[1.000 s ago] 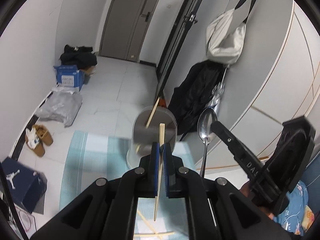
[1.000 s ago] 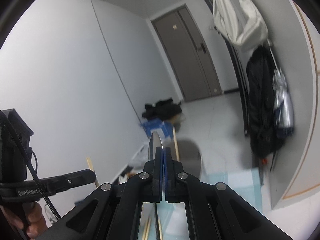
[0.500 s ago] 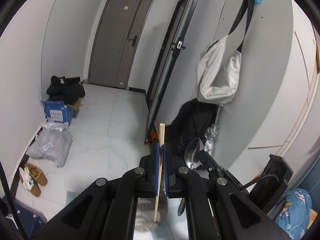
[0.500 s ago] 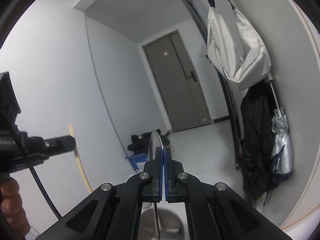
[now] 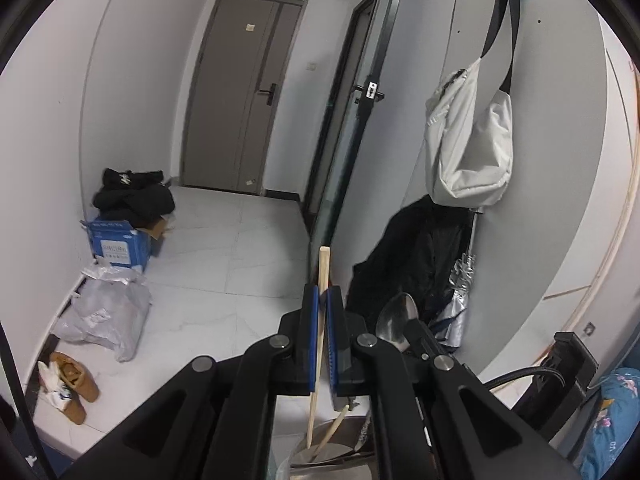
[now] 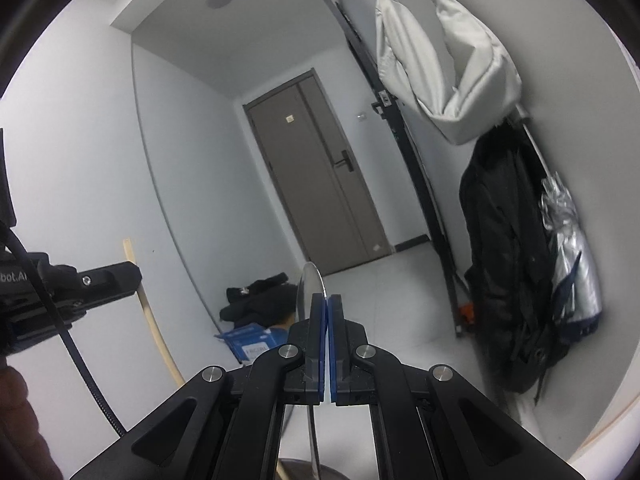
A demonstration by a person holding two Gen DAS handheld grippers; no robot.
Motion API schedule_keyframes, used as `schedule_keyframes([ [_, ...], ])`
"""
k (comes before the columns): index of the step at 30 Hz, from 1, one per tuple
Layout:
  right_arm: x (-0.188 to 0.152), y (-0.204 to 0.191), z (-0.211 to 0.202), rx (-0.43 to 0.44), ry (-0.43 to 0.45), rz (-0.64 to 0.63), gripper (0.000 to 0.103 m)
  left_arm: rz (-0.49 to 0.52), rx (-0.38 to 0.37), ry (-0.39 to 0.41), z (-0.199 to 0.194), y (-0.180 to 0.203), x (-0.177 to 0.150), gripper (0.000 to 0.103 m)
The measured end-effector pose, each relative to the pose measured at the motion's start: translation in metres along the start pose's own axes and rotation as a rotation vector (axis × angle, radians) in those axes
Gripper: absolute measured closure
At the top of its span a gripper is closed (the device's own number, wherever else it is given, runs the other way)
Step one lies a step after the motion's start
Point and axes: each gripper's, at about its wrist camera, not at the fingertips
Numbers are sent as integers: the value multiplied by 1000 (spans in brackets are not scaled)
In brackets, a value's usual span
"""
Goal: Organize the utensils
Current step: 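Lower the chopstick and spoon into the holder opening with both tools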
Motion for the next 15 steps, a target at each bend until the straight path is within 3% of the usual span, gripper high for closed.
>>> schedule_keyframes([
  [15,-20,-8,-10,-2,58,-97,102,56,-62,-38,9,1,-14,102],
])
Point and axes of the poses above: each gripper's, at about its wrist camera, not at the fingertips, and z roughly the way its jaws point, y to its right, x to its top, and after that the axes turned 1 degree about x, right-handed
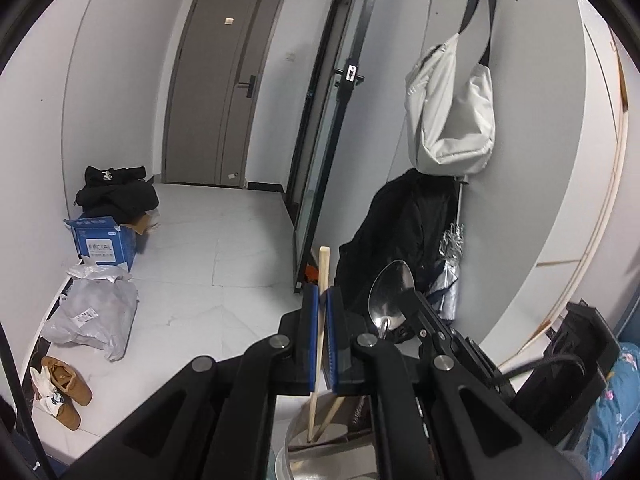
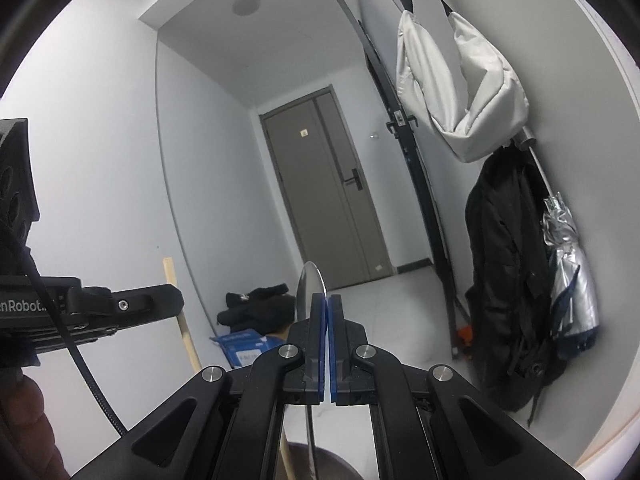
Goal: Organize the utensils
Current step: 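Lower the chopstick and spoon into the holder opening with both tools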
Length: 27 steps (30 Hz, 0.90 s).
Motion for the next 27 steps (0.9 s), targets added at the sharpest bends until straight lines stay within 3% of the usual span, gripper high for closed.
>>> schedule_keyframes([
  [17,-14,5,-31,49,-95,-13,102,9,-10,-106,4,3,-23,102],
  [27,-28,15,-44,125,-283,43,97,-13,41,-152,-10,8,-31,100],
])
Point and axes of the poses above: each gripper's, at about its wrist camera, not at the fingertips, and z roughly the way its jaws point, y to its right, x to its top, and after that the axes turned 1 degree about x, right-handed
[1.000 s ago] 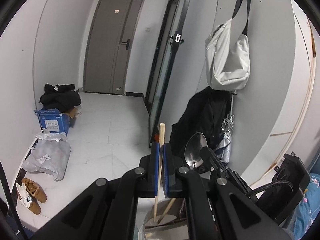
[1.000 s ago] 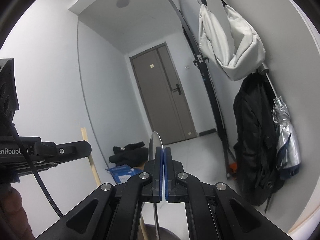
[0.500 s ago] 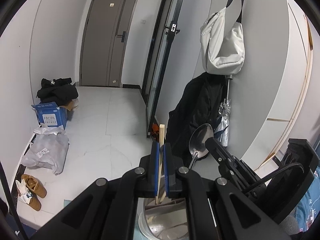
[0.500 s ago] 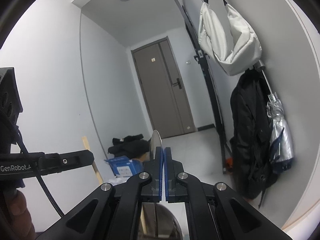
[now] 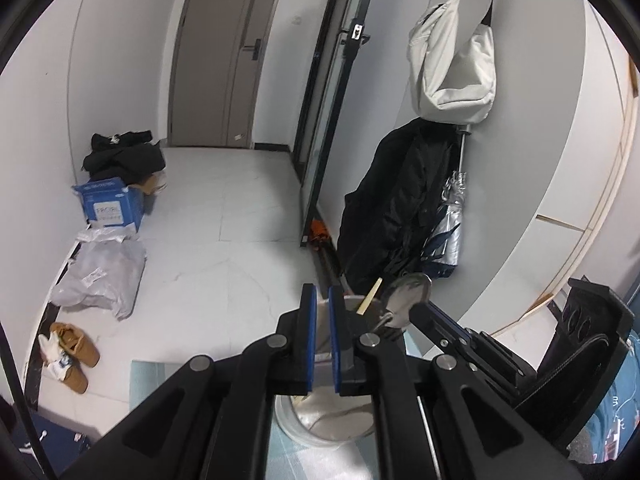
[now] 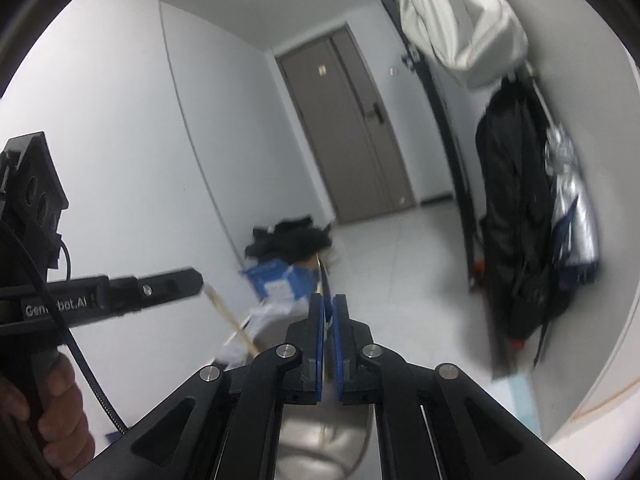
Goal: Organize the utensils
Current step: 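Lower the chopstick and spoon into the holder opening with both tools, then open the left tool releasing the chopstick while the right tool releases the spoon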
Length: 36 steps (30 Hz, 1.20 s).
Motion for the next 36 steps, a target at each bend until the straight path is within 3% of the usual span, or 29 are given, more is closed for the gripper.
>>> schedule_keyframes([
  [4,-3,5,-18,7,-29,9,96,-28,44,-24,-9,1,-3,93],
  [6,-1,6,-32,5,-28,7,90,-52,62,-34,-15,1,-6,86],
  [7,0,6,-39,5,-28,4,83,-67,72,-36,-19,1,-7,79],
  [11,5,5,-67,2,-19,-2,73,-113,115,-2,-42,6,-16,50],
  [14,8,1,-93,2,-5,-13,58,-116,169,32,-61,15,-23,31],
  [16,9,-2,-107,13,-3,-19,36,-124,194,57,-74,19,-28,24],
  [17,9,-4,-112,11,-1,-20,34,-130,202,73,-81,22,-32,20],
  [29,-22,-26,-160,23,-58,-57,17,-146,322,101,-115,33,-81,1],
  [36,-54,-31,-164,7,-147,-100,12,-161,340,104,-117,26,-113,1],
])
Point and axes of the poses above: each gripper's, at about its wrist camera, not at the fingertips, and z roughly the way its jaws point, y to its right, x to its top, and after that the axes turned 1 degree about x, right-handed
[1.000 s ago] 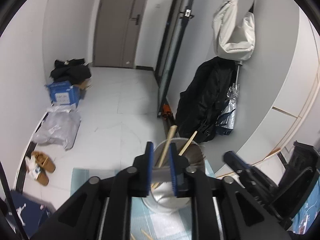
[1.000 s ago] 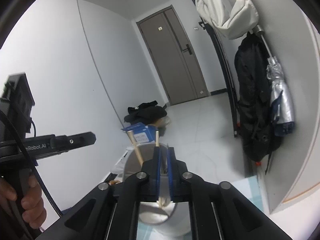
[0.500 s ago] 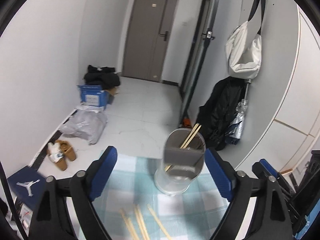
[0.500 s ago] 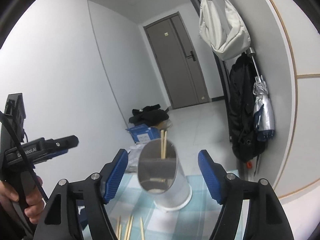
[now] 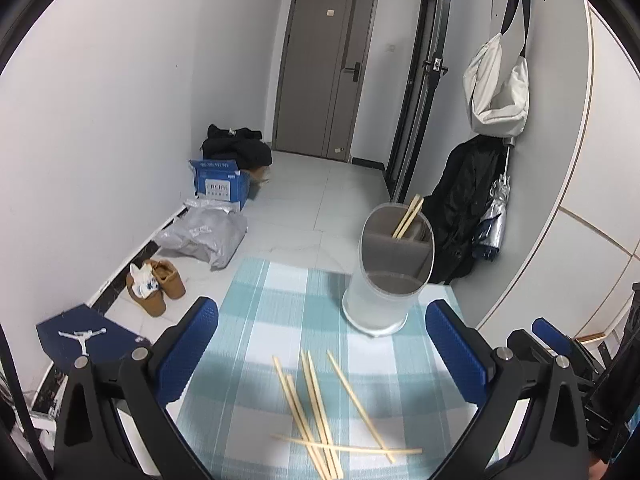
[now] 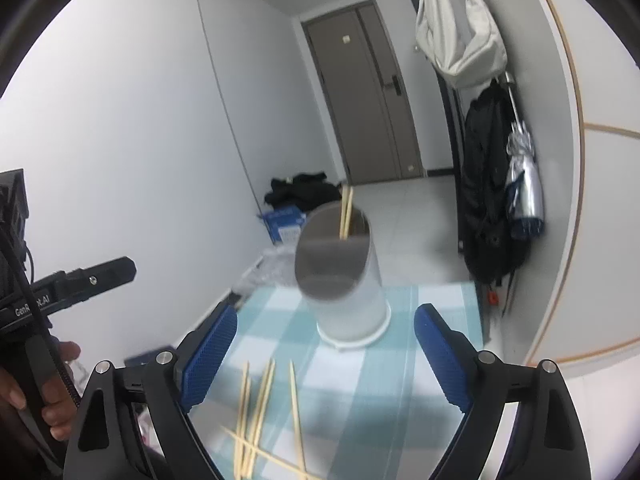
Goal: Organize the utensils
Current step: 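Open the left tool releasing the chopstick while the right tool releases the spoon, then lower the right tool onto a wooden chopstick on the cloth and close it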
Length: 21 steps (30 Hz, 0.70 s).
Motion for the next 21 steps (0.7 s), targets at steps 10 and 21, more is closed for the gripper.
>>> schedule_keyframes([
  [10,-36,-12,28,-20,-202,-85,12,-102,11,-72,22,-49,-37,1],
  [21,-85,-83,90,60,-463,-339,14,-201,35,-99,24,-92,-40,1],
])
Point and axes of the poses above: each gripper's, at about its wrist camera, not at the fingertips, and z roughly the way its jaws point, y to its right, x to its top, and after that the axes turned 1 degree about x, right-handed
